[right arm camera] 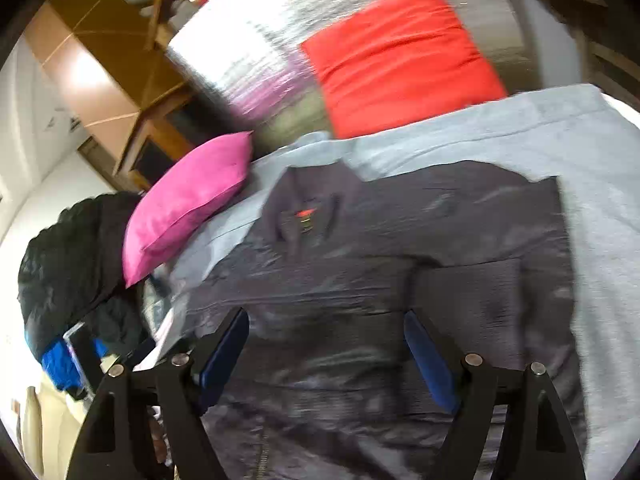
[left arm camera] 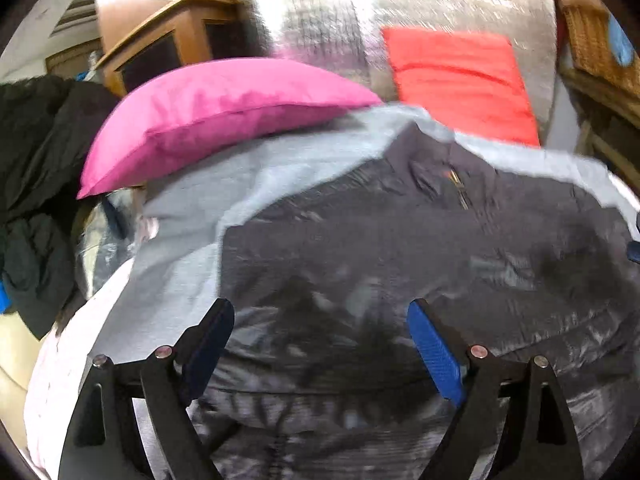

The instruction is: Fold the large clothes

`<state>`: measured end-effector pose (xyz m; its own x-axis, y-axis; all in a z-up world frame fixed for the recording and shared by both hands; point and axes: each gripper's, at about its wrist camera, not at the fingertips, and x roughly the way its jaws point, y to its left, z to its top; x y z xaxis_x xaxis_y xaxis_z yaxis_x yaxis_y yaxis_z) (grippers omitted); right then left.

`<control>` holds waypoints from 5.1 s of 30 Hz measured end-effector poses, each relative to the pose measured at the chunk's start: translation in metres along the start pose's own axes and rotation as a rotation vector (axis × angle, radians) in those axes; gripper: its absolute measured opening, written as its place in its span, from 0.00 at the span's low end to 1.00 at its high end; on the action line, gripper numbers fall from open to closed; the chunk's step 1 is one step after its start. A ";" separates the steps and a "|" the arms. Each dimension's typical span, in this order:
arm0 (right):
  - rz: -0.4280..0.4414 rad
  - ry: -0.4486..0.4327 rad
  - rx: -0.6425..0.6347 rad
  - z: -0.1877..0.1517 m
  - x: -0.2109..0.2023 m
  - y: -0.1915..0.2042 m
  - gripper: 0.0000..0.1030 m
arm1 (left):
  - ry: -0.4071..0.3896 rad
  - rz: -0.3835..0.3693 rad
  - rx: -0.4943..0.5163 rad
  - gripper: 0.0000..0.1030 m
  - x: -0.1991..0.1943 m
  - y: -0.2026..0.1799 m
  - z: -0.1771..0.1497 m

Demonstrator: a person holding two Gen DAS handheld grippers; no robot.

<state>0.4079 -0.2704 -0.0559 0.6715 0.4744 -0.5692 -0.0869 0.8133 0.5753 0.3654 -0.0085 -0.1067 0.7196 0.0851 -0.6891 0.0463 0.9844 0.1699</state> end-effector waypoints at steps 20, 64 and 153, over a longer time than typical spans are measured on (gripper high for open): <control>-0.007 0.122 0.007 -0.030 0.043 -0.008 0.81 | 0.043 0.014 -0.052 0.91 0.014 0.009 -0.009; -0.092 -0.030 0.045 -0.153 -0.175 -0.035 0.81 | 0.069 -0.077 -0.349 0.94 -0.131 0.135 -0.145; -0.245 0.134 0.083 -0.292 -0.225 -0.055 0.08 | 0.209 -0.227 -0.309 0.16 -0.198 0.122 -0.280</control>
<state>0.0469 -0.3239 -0.1309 0.5617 0.3123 -0.7661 0.1299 0.8812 0.4545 0.0346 0.1379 -0.1463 0.5582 -0.1404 -0.8177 -0.0450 0.9790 -0.1988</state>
